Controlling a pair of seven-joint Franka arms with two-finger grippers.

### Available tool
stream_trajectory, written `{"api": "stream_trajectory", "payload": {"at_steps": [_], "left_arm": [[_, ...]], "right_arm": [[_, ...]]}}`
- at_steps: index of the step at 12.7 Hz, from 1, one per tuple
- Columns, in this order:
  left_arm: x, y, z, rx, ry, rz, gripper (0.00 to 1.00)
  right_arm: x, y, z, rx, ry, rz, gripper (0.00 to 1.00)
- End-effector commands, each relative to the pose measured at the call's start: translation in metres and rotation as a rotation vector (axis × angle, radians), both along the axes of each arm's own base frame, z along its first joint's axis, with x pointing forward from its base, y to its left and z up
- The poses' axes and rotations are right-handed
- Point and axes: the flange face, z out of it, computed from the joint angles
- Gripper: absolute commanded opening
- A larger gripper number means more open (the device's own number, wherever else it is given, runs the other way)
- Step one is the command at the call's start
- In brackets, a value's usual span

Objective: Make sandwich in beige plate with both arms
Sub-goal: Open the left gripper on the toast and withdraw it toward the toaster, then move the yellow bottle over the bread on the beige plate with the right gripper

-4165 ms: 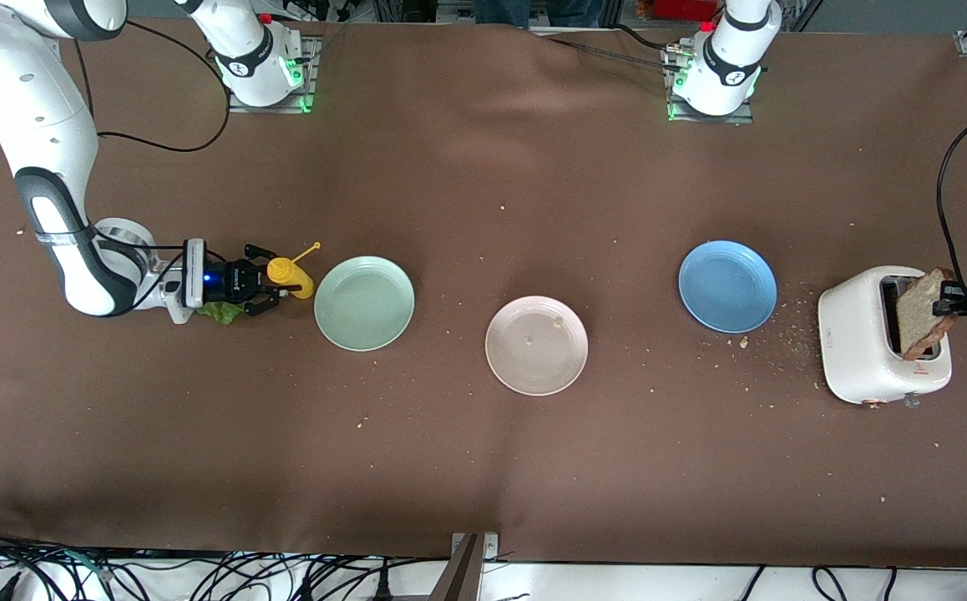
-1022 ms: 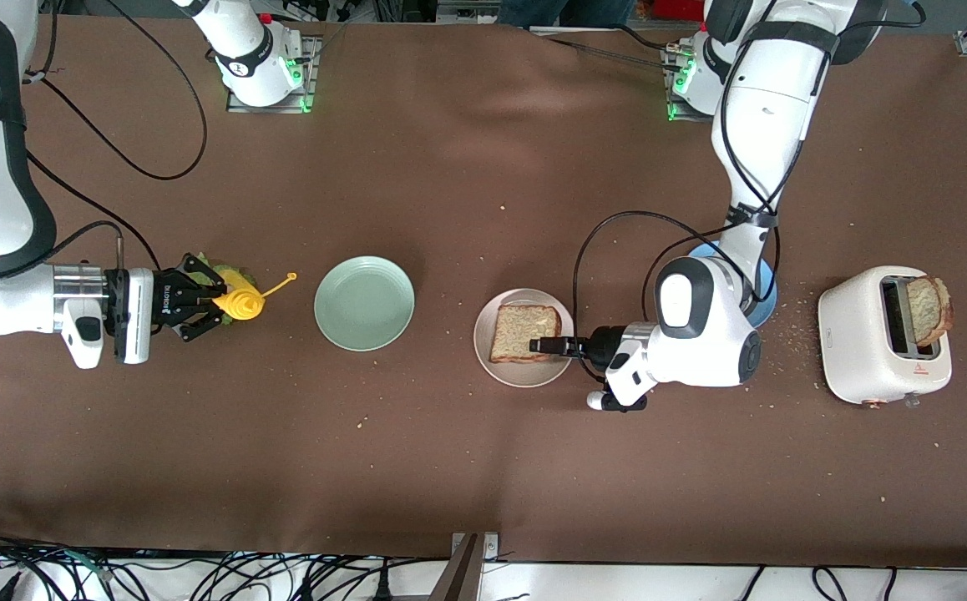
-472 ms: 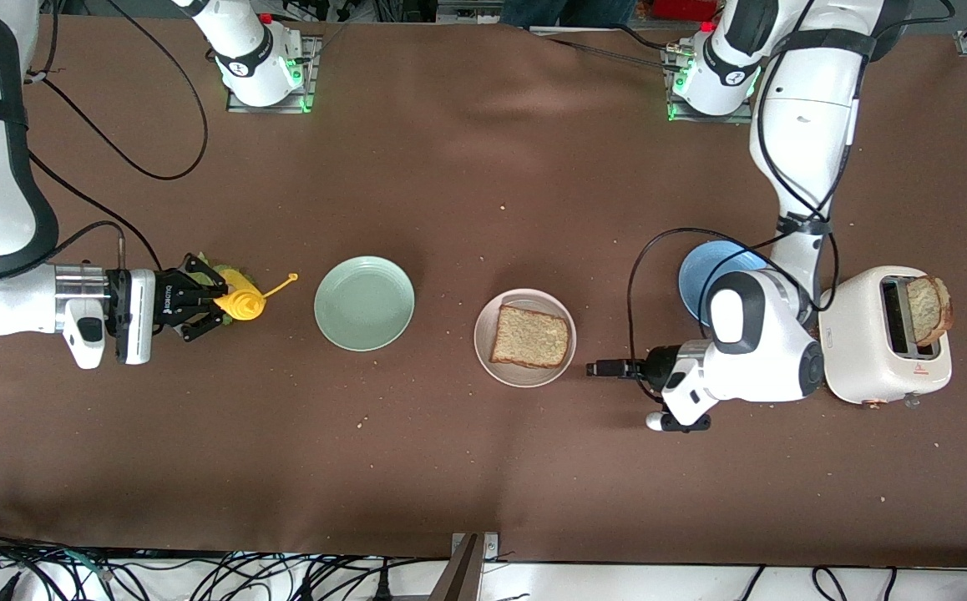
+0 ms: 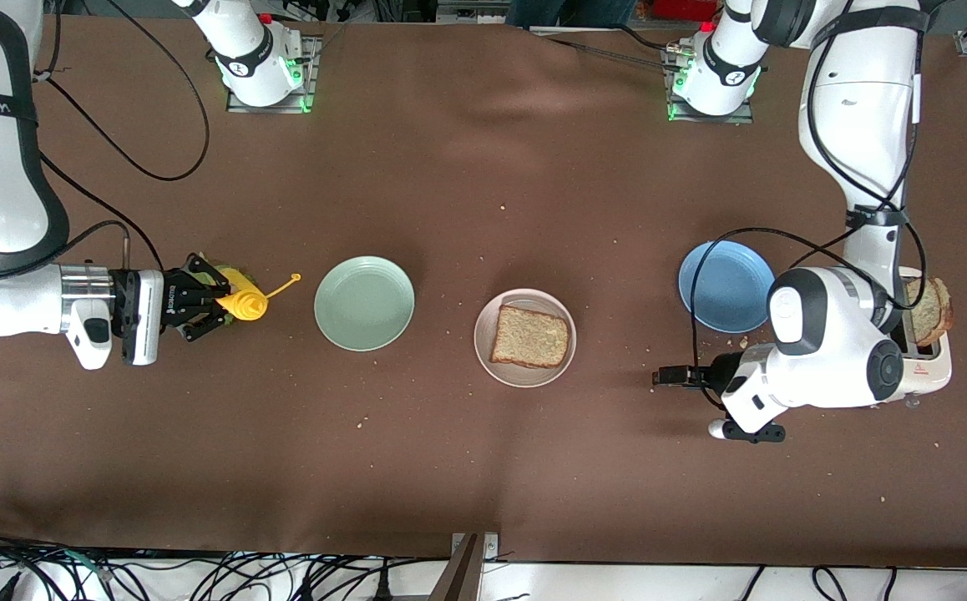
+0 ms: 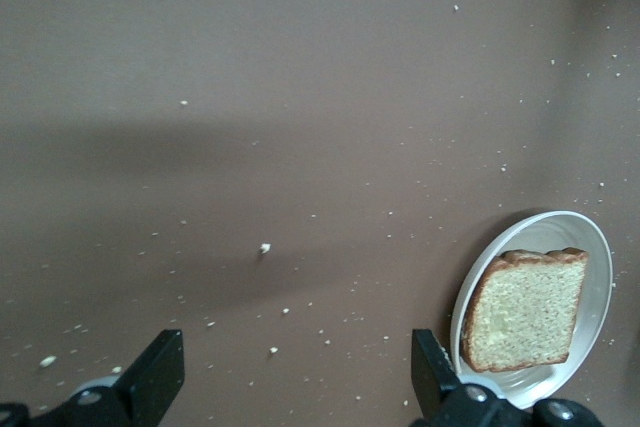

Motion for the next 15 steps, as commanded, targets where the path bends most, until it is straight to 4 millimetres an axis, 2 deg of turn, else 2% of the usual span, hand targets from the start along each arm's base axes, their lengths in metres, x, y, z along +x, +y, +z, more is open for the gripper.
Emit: {"api": "stream_trajectory", "payload": {"at_steps": [1, 4, 6, 8, 10, 12, 15], "left_arm": [[-0.004, 0.039, 0.035, 0.067, 0.009, -0.032, 1.0], [-0.009, 0.078, 0.06, 0.145, 0.018, -0.041, 1.0], [-0.014, 0.105, 0.071, 0.177, 0.038, -0.036, 1.0], [-0.019, 0.124, 0.09, 0.219, 0.017, -0.105, 1.0], [-0.024, 0.152, 0.106, 0.247, 0.018, -0.091, 1.0], [-0.03, 0.157, 0.123, 0.282, 0.025, -0.109, 1.0], [-0.043, 0.163, 0.155, 0.333, 0.042, -0.127, 1.0]], "right_arm": [[0.002, 0.009, 0.011, -0.049, 0.012, -0.014, 0.0], [0.004, 0.033, 0.017, -0.135, -0.012, 0.015, 0.0], [0.001, 0.066, 0.024, -0.229, -0.001, 0.01, 0.0], [0.0, 0.105, 0.045, -0.336, -0.022, 0.015, 0.0], [-0.005, 0.151, 0.059, -0.46, -0.055, -0.002, 0.0], [-0.018, 0.202, 0.062, -0.57, -0.113, 0.005, 0.0], [-0.049, 0.287, 0.054, -0.742, -0.214, -0.025, 0.0]]}}
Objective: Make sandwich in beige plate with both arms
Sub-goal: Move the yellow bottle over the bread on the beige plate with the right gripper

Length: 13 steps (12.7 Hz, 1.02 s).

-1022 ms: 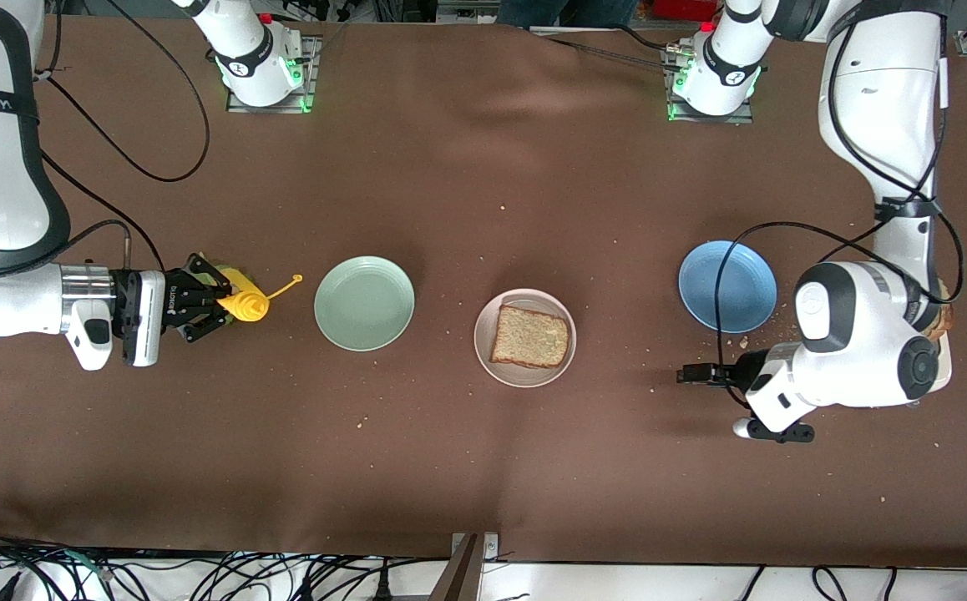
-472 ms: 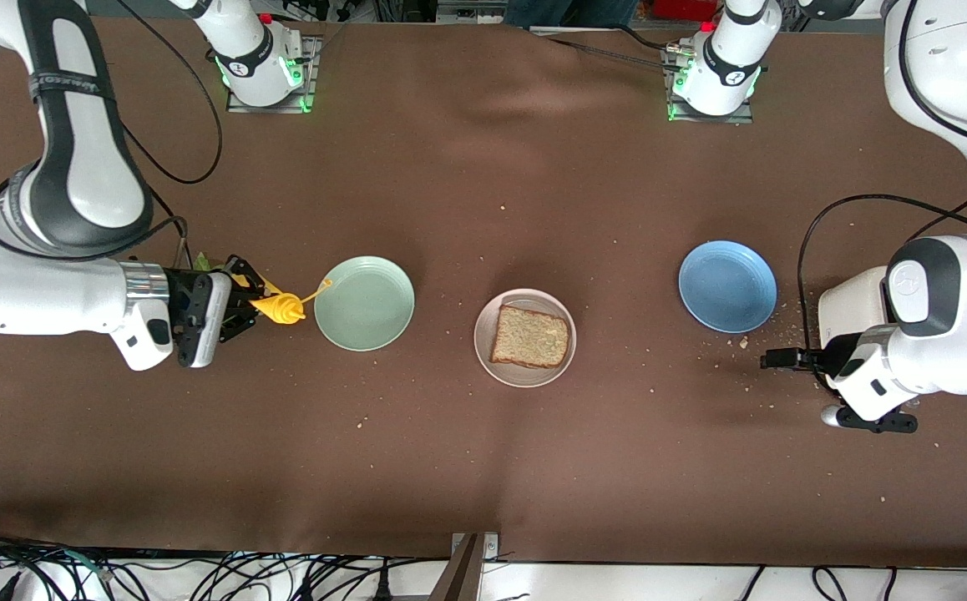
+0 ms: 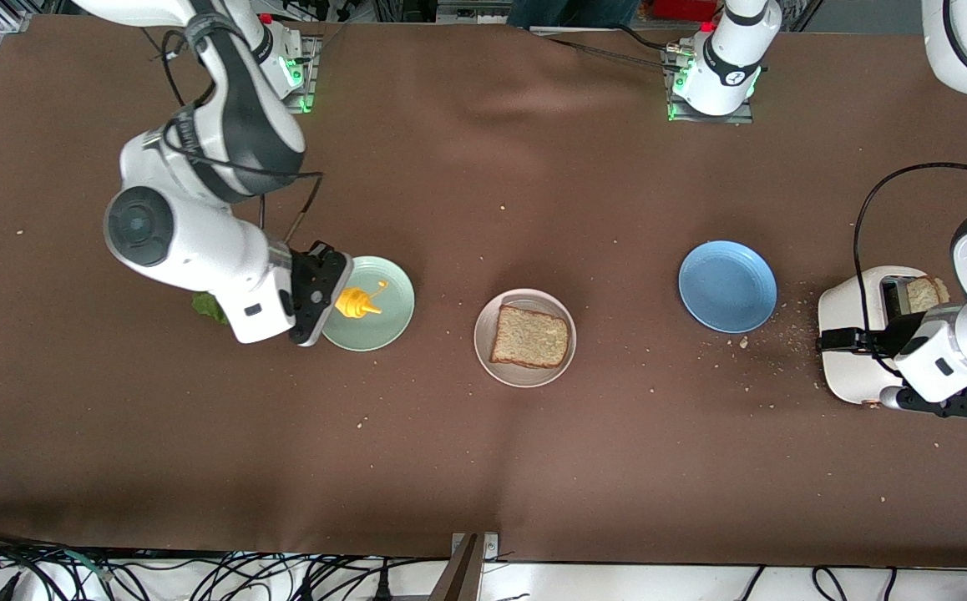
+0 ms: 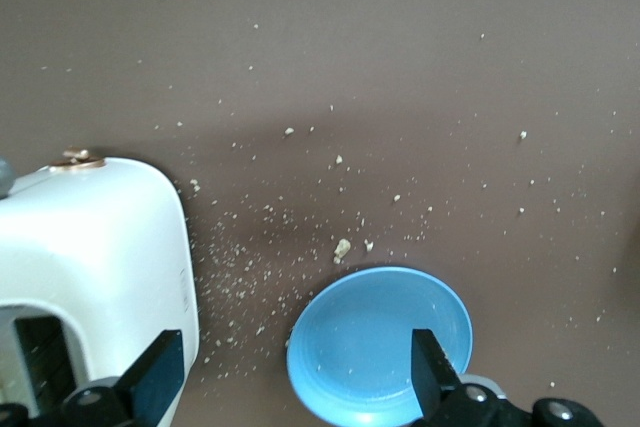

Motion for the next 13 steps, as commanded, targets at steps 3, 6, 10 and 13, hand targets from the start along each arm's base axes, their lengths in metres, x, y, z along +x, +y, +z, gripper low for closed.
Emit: {"api": "stream_trajectory", "payload": {"at_steps": [3, 6, 10, 13], "left_arm": [[-0.031, 0.007, 0.073, 0.079, 0.017, -0.041, 1.0], [-0.039, 0.027, 0.088, 0.099, 0.009, -0.016, 1.0], [-0.052, 0.046, 0.116, 0.098, -0.029, 0.01, 1.0], [-0.054, 0.061, 0.118, 0.101, -0.037, 0.03, 1.0]], "right_arm": [[-0.044, 0.109, -0.026, -0.22, -0.178, -0.005, 0.0], [-0.067, 0.164, -0.051, -0.404, -0.334, 0.082, 0.0], [-0.105, 0.213, -0.1, -0.563, -0.472, 0.113, 0.0], [-0.108, 0.219, -0.117, -0.597, -0.524, 0.077, 0.0]]}}
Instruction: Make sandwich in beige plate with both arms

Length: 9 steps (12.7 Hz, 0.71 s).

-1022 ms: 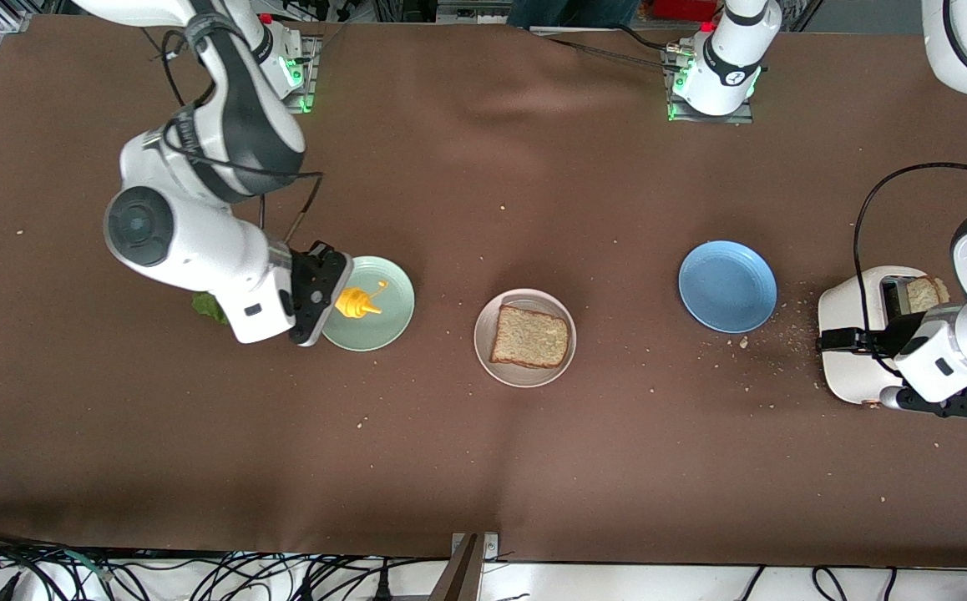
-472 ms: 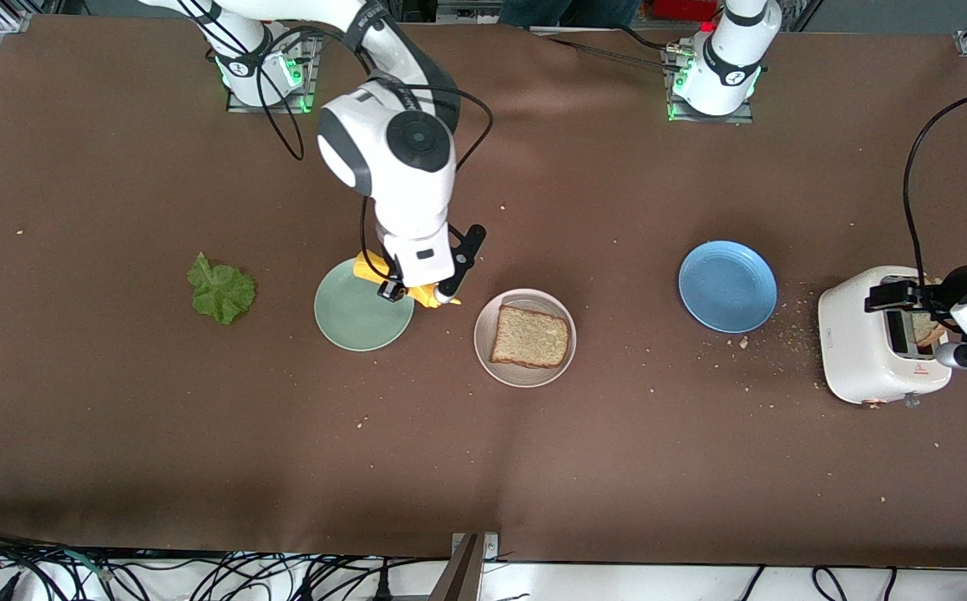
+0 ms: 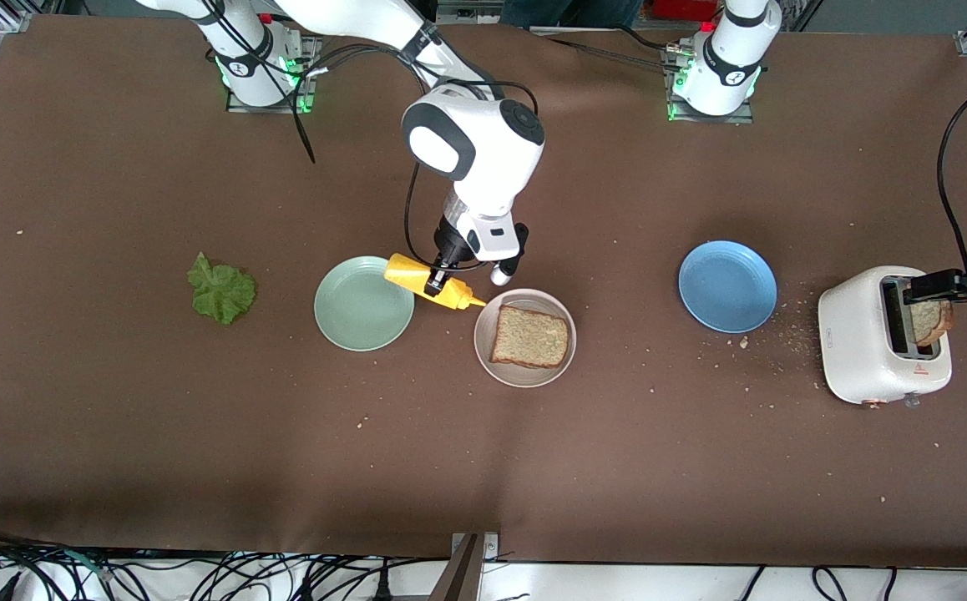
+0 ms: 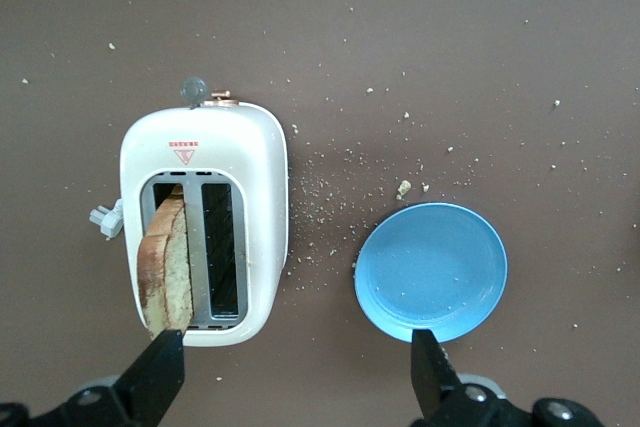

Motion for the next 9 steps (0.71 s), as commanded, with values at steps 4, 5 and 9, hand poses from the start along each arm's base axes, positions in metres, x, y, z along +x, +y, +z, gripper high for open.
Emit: {"api": "stream_trajectory", "payload": {"at_steps": [4, 5, 9], "left_arm": [[-0.008, 0.023, 0.002, 0.068, 0.003, -0.008, 1.0], [-0.008, 0.031, -0.004, 0.07, 0.012, 0.002, 1.0], [-0.005, 0.05, -0.046, 0.127, 0.015, -0.063, 1.0]], "right_arm": [[0.014, 0.001, 0.027, 0.025, -0.046, -0.036, 0.0], [0.015, -0.001, 0.035, 0.05, -0.012, -0.035, 0.0], [0.046, -0.047, 0.089, 0.229, 0.184, -0.035, 0.0]]}}
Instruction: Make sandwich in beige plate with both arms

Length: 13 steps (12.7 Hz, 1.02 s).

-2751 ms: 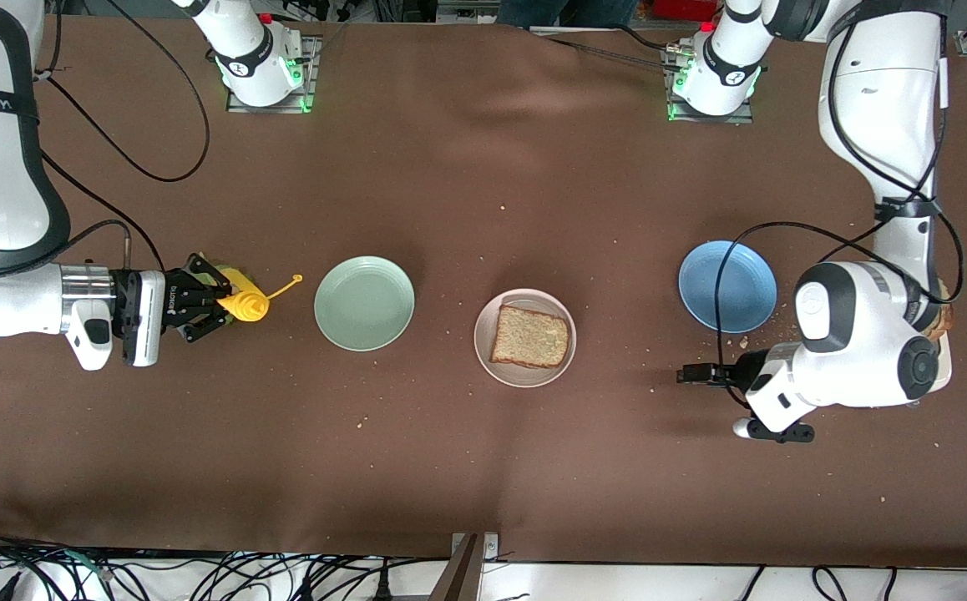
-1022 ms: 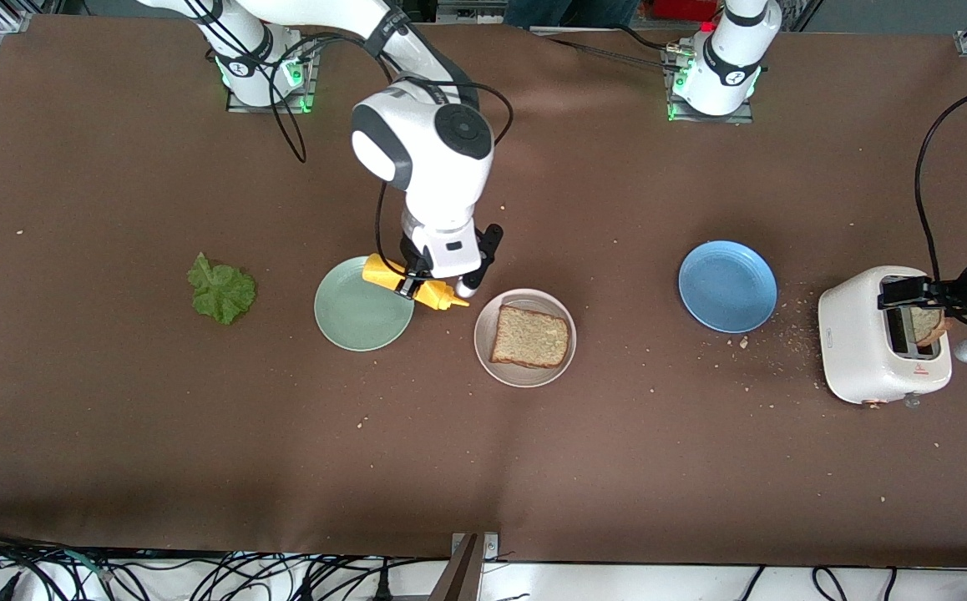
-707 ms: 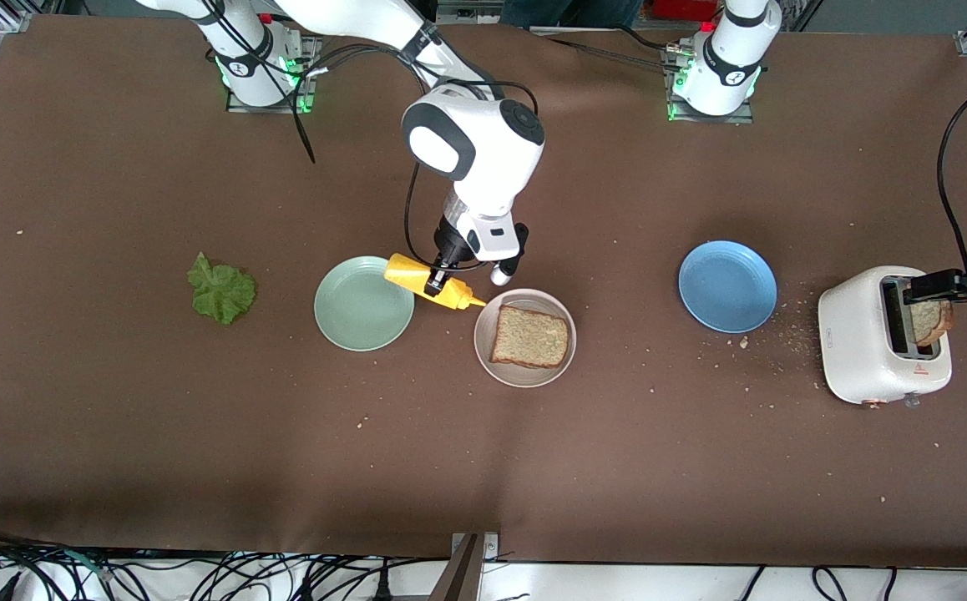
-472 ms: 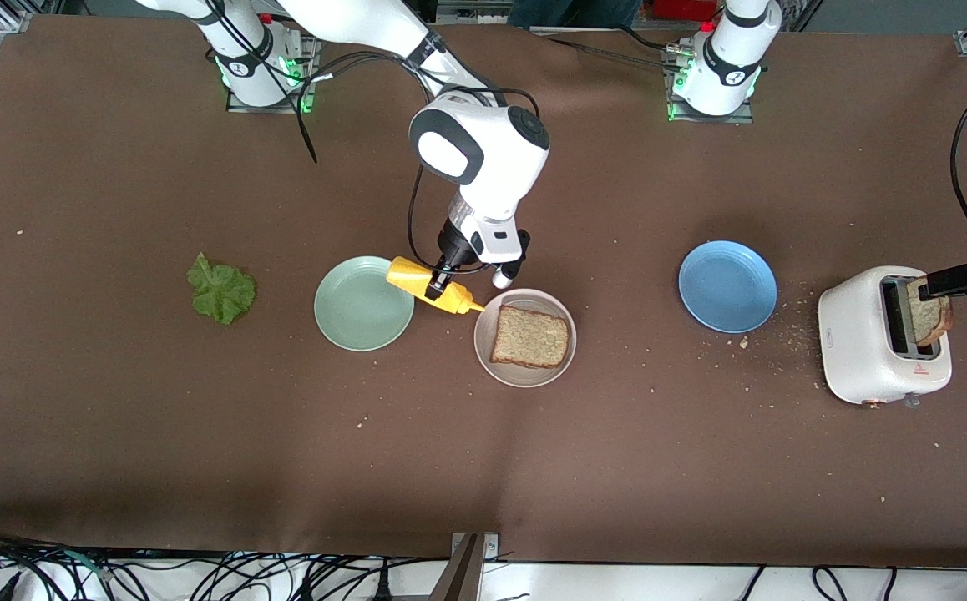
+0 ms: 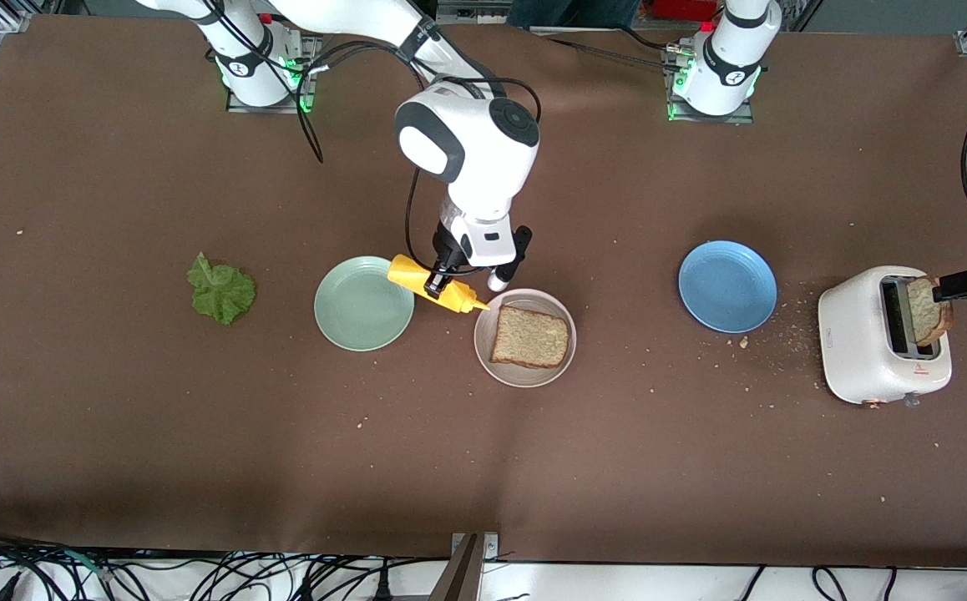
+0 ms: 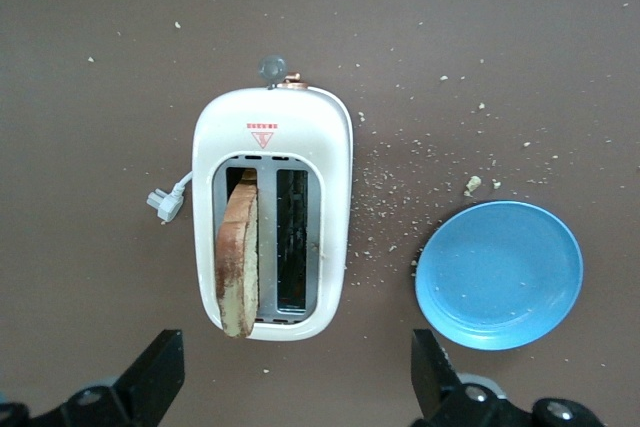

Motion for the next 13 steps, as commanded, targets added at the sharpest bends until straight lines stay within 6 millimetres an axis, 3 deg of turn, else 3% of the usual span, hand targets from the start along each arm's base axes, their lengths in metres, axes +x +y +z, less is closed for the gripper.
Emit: {"api": "stream_trajectory", "payload": {"at_steps": [1, 4, 7, 10, 11, 12, 13], "left_arm": [[-0.002, 0.02, -0.028, 0.036, 0.001, -0.092, 1.0], [-0.004, 0.031, -0.058, 0.027, -0.006, -0.093, 1.0], [-0.005, 0.038, -0.076, 0.02, 0.013, -0.083, 1.0], [-0.007, 0.05, -0.111, 0.012, 0.061, -0.086, 0.99], [-0.009, 0.053, -0.117, 0.008, 0.07, -0.099, 0.92], [-0.011, 0.056, -0.12, 0.004, 0.078, -0.09, 0.69], [-0.013, 0.057, -0.123, 0.012, 0.088, -0.061, 0.01]], "right_arm": [[0.026, -0.043, 0.047, 0.12, 0.112, 0.019, 0.0], [0.066, -0.107, 0.066, 0.315, 0.245, 0.02, 0.0], [0.102, -0.17, 0.069, 0.494, 0.325, 0.069, 0.0], [0.127, -0.24, 0.069, 0.68, 0.403, 0.142, 0.0], [0.132, -0.263, 0.065, 0.744, 0.427, 0.173, 0.0], [0.136, -0.285, 0.058, 0.8, 0.449, 0.205, 0.0], [0.136, -0.307, 0.046, 0.856, 0.478, 0.24, 0.0]]}}
